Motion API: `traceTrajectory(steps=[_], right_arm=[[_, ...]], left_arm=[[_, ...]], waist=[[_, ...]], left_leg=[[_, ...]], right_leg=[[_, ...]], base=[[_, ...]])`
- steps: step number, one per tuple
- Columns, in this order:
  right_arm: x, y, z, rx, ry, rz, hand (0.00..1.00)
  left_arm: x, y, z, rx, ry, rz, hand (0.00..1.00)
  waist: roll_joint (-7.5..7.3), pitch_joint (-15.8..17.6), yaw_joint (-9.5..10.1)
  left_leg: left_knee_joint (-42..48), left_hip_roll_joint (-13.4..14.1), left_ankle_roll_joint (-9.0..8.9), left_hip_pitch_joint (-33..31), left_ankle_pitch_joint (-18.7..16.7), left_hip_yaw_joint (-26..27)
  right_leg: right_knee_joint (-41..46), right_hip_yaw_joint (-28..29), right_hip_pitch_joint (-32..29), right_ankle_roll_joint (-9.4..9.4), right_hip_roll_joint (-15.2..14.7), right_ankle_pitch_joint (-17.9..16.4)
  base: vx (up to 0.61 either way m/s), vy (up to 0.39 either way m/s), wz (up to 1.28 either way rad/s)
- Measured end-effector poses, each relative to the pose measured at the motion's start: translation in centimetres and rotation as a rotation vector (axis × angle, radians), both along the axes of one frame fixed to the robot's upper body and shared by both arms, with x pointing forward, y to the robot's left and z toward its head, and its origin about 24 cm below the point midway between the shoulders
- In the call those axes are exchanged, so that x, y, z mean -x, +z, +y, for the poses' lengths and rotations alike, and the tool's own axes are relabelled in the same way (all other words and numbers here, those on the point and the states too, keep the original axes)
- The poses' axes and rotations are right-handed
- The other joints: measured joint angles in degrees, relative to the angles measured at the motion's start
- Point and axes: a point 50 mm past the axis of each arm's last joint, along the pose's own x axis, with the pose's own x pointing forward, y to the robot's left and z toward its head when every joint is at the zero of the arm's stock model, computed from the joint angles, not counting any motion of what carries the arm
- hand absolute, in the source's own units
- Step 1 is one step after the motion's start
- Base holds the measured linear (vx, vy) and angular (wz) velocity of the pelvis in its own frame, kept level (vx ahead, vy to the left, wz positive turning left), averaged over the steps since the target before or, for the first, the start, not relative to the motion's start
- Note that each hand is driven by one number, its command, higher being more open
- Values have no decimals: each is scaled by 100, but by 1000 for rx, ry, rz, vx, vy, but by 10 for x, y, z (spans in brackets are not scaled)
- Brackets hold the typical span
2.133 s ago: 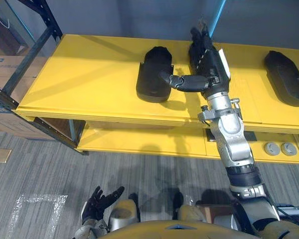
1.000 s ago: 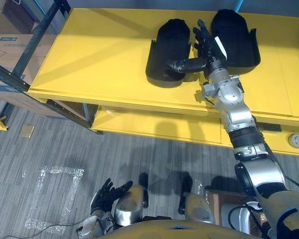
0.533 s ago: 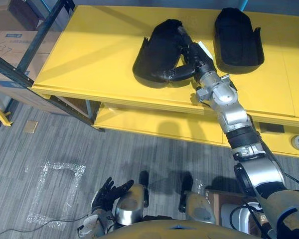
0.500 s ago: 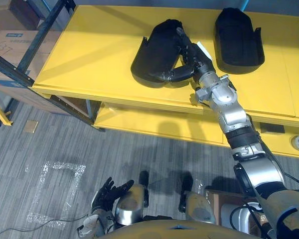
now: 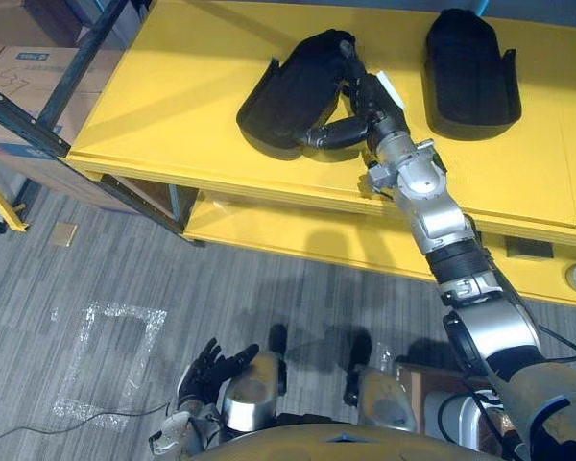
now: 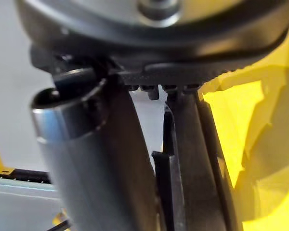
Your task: Walk over and take three plastic housings, then place them on the shelf
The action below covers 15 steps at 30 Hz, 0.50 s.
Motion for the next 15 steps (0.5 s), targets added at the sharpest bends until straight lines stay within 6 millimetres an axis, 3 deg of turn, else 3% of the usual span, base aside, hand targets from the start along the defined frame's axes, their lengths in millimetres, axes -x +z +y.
traceTrajectory(steps=[3,6,8,11,15], right_arm=[[12,18,0,18,-55,-141,100],[50,43,7,-16,23,-358,100],[91,65,30,-17,237,-528,100],[118,69,50,-13,456,-568,100],[124,53,67,-12,645,-449,100]], left_arm=[[-1,0,0,-9,-17,-2,100],[0,0,2,-16,-21,2,100],[3,0,5,-23,-13,11,100],[3,0,7,-34,-17,10,100],[3,1,13,-52,-5,-3,100]], waist=[[-10,6,-27],[-29,17,-76],[-86,41,-188],[-148,27,-248],[-273,-10,-269]], left_leg=[[-8,3,0,-6,-3,24],[-8,21,-23,-5,-41,57],[40,62,-35,29,-117,156],[38,88,-40,107,-160,248],[36,87,-42,114,-165,259]], right_leg=[[-54,20,-1,14,44,17],[-88,45,-3,15,63,18],[-117,159,-1,19,70,28],[-141,219,34,18,87,42],[-149,217,48,24,82,44]], base=[[1,-6,-1],[20,-10,-6],[19,7,-26],[11,2,-23],[-9,1,0]])
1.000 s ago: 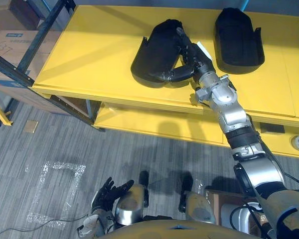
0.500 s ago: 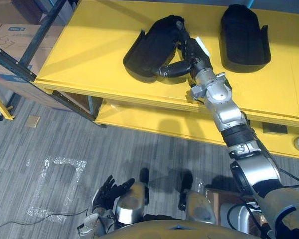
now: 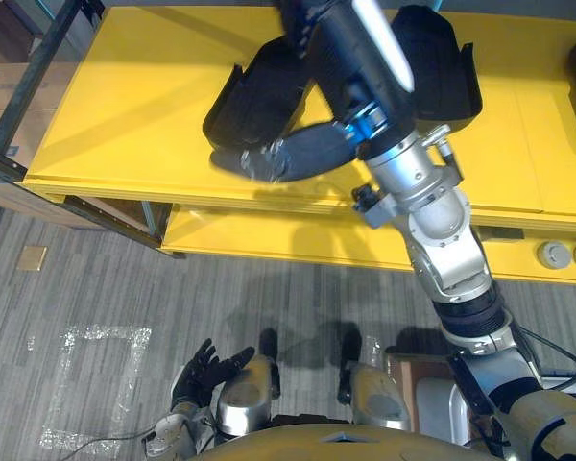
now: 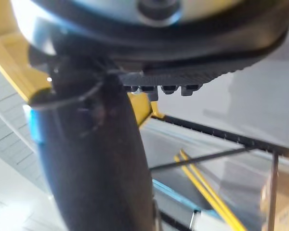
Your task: Walk over and take three plastic housings, then place them on the shelf
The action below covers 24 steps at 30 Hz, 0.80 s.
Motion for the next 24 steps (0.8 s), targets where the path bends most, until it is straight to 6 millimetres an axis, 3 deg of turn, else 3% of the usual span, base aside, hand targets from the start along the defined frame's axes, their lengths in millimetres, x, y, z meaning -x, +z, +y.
traceTrajectory(steps=[4,9,15,24], right_arm=[[1,-32,15,133,124,184,100],[5,-54,27,236,186,290,100],[3,-62,30,212,192,342,100],[-29,-109,29,271,31,529,100]], left_arm=[[1,0,6,-21,33,-1,100],[3,0,10,-37,54,10,100],[4,-2,11,-42,53,27,100],[3,-3,12,-52,51,39,100]], waist=[[-188,-104,75],[-320,-182,88],[-321,-198,76],[-303,-210,95]], left_leg=[[-1,-4,-1,-12,-7,23],[59,-8,-2,-63,-46,20],[332,5,22,-195,-189,-35],[527,2,27,-360,-258,-108]], right_leg=[[-22,-19,3,7,-5,3],[-92,-44,16,41,-7,26],[-102,-38,35,44,0,30],[-106,-55,-6,44,34,49]], base=[[-8,1,0],[-2,-1,1],[-3,2,1],[-15,3,2]])
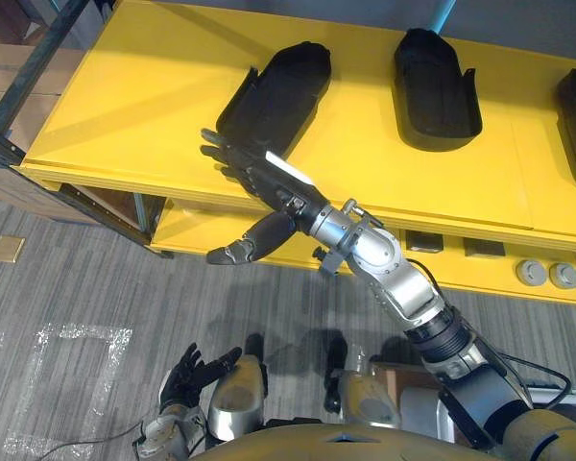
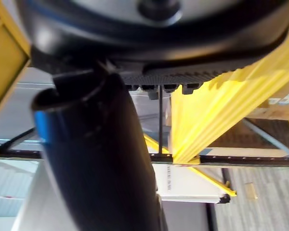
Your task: Walk over and take three plastic housings, then place them on the shelf
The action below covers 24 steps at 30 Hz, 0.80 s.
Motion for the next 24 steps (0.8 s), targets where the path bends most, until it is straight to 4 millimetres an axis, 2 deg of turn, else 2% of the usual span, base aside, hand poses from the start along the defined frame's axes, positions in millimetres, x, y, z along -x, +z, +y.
traceTrajectory(steps=[12,24], right_arm=[[-12,-16,-6,29,-79,15,100],[-30,-11,-25,-40,-241,10,100]], left_arm=[[0,-2,-5,20,-3,13,100],[0,-2,-7,29,-6,18,100]], waist=[[155,-41,13],[208,-31,25]], left_leg=[[54,-1,10,-87,6,-89],[53,-40,42,-95,36,-108]], right_leg=[[17,-73,-20,-2,7,0],[22,-138,-5,-2,-31,0]], base=[[-12,0,3],[-3,3,2]])
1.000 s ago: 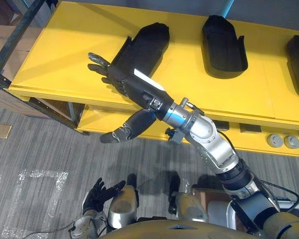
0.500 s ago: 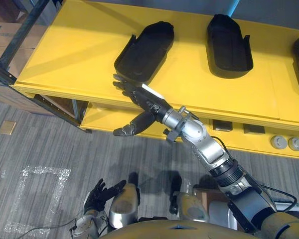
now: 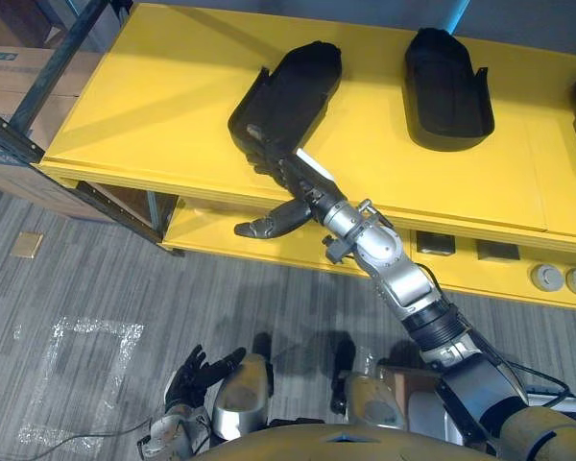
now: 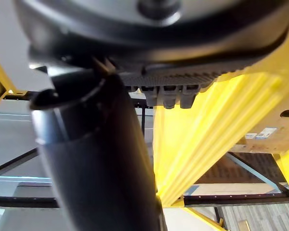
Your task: Walk over and take three plastic housings, then place them on the shelf
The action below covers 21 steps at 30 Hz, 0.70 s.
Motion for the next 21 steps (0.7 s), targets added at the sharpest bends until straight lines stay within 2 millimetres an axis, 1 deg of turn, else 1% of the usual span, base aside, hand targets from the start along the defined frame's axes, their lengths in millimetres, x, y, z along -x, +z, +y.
traceTrajectory(steps=[4,8,15,18,21], right_arm=[[-8,6,-8,-23,-60,-9,100],[-11,8,-11,-38,-91,-14,100],[-12,8,-10,-55,-129,-16,100],[-17,8,-8,-29,-139,-16,100],[-17,9,-7,-24,-109,-16,100]], left_arm=[[-1,0,-2,7,-3,4,100],[-1,0,-2,9,-6,4,100],[-1,-1,-6,13,-22,5,100],[-2,0,-6,8,-25,2,100],[-3,2,-4,-41,26,-3,100]], waist=[[57,29,5],[102,27,9],[161,23,11],[169,23,18],[185,21,49]], left_leg=[[1,-17,10,7,6,-5],[0,-13,10,21,6,-3],[-12,-10,10,36,7,0],[-65,-13,9,61,27,8],[-117,-14,3,128,53,9]], right_leg=[[0,-2,15,3,-13,2],[0,0,26,3,-10,3],[-1,0,38,3,-10,3],[-2,2,44,3,-14,3],[-10,3,79,-2,-13,-1]], base=[[0,0,0],[0,0,0],[0,0,0],[0,0,0],[0,0,0]])
